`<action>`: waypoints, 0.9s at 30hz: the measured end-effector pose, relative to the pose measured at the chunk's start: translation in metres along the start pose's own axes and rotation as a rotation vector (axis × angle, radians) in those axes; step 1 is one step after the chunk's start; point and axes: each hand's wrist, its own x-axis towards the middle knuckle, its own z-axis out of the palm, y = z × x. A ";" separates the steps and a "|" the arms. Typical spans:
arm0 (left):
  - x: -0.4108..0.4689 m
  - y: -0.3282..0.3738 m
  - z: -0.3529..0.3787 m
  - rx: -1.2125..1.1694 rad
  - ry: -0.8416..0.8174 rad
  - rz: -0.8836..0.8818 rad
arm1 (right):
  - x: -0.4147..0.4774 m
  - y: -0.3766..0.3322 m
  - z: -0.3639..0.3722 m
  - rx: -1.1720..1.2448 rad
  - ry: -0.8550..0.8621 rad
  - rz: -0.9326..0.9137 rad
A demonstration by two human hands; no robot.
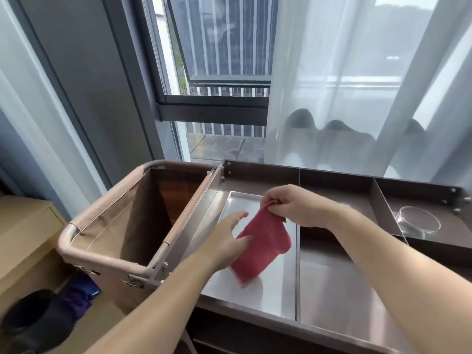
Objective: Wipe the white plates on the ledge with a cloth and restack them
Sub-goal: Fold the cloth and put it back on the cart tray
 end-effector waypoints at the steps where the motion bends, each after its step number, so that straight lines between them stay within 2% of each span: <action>1: 0.002 0.002 0.001 -0.004 -0.038 0.018 | -0.001 -0.005 -0.002 0.008 0.002 -0.023; 5: 0.005 0.005 0.005 -0.110 -0.061 -0.020 | 0.001 -0.013 -0.014 0.022 0.056 -0.059; 8: 0.004 0.002 0.010 -0.193 -0.102 -0.090 | 0.012 -0.008 -0.024 -0.071 0.143 -0.056; 11: 0.005 -0.006 0.017 -0.266 -0.138 -0.204 | 0.032 0.007 -0.020 -0.157 0.123 -0.010; 16: 0.011 -0.027 0.024 -0.031 -0.064 -0.341 | 0.071 0.035 0.020 -0.334 -0.020 0.052; 22: 0.017 -0.037 0.029 0.416 -0.027 -0.245 | 0.106 0.058 0.058 -0.403 -0.048 0.110; 25: 0.019 -0.037 0.026 0.429 -0.002 -0.206 | 0.117 0.060 0.062 -0.409 -0.082 0.130; 27: 0.019 -0.037 0.019 0.376 0.042 -0.174 | 0.122 0.054 0.061 -0.408 -0.052 0.078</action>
